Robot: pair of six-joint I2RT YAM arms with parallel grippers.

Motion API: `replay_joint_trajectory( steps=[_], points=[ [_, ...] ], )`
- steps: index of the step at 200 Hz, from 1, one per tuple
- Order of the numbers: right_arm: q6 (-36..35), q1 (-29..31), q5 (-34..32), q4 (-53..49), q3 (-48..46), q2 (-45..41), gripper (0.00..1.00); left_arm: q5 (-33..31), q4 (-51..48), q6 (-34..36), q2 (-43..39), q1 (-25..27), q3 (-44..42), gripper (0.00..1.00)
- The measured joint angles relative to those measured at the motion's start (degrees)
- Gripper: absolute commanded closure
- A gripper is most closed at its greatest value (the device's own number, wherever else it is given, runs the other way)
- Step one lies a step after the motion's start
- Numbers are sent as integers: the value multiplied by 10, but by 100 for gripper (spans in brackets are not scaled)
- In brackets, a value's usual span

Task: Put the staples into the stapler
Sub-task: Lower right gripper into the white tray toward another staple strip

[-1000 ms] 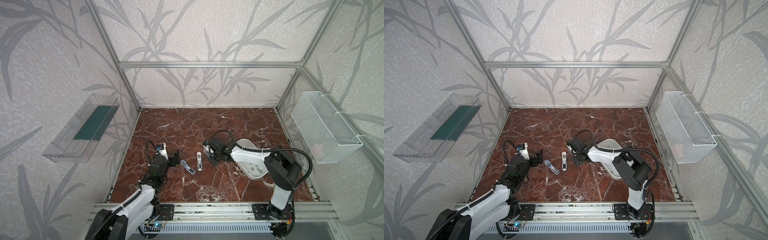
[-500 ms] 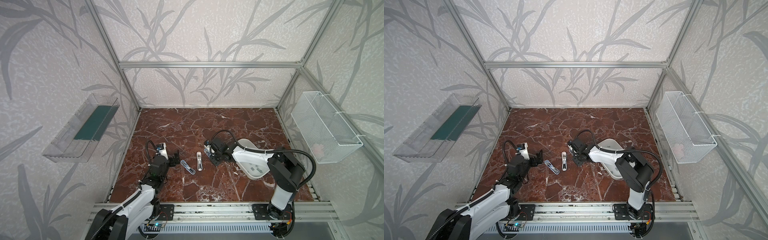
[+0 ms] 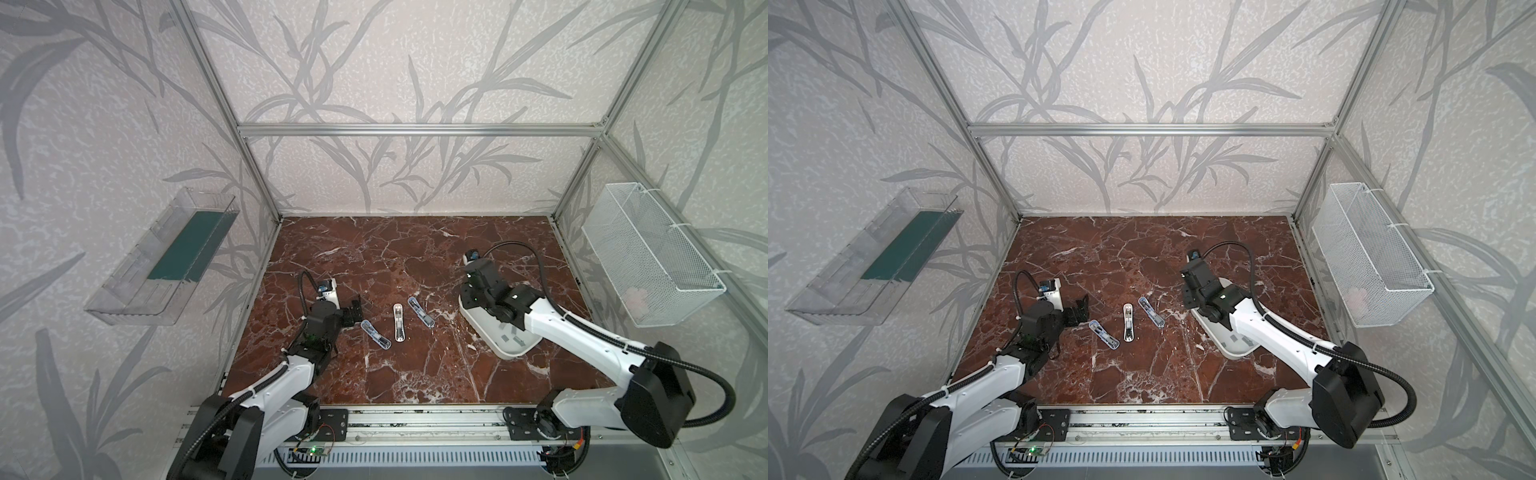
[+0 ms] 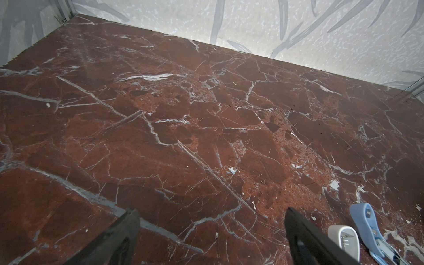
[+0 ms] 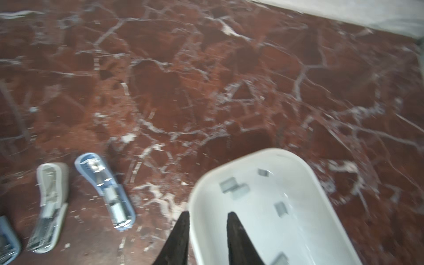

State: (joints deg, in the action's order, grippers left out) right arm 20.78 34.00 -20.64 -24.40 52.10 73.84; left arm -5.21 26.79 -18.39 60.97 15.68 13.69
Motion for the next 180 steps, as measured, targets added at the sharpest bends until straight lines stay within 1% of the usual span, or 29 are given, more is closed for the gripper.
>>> replay_joint_trajectory(
  steps=[24, 39, 68, 102, 116, 134, 152, 168, 180],
  points=[
    [14, -84, 1, -19, -45, -36, 68, 9, -6, 4, 12, 0, 10, 1],
    [8, -118, 1, -32, -50, -42, 68, 12, -7, 7, 12, 0, 10, 1],
    [-17, -134, 2, -33, -47, -20, 70, 24, -6, 10, 4, 1, 9, 1],
    [-30, -142, 12, -43, -13, 68, 72, 32, 7, 16, -15, 2, -2, 1],
    [-16, -149, 21, -55, 3, 96, 72, 32, 10, 17, -15, 4, -3, 1],
    [14, -165, 48, -53, 0, 109, 73, 33, 12, 19, -11, 4, -3, 1],
    [54, -180, 74, -40, -28, 117, 74, 34, 10, 19, 1, 4, -2, 1],
    [87, -187, 93, -31, -62, 119, 70, 34, 7, 19, 12, 5, 1, 1],
    [110, -188, 103, -29, -80, 119, 69, 34, 7, 20, 17, 7, 2, 1]
  ],
)
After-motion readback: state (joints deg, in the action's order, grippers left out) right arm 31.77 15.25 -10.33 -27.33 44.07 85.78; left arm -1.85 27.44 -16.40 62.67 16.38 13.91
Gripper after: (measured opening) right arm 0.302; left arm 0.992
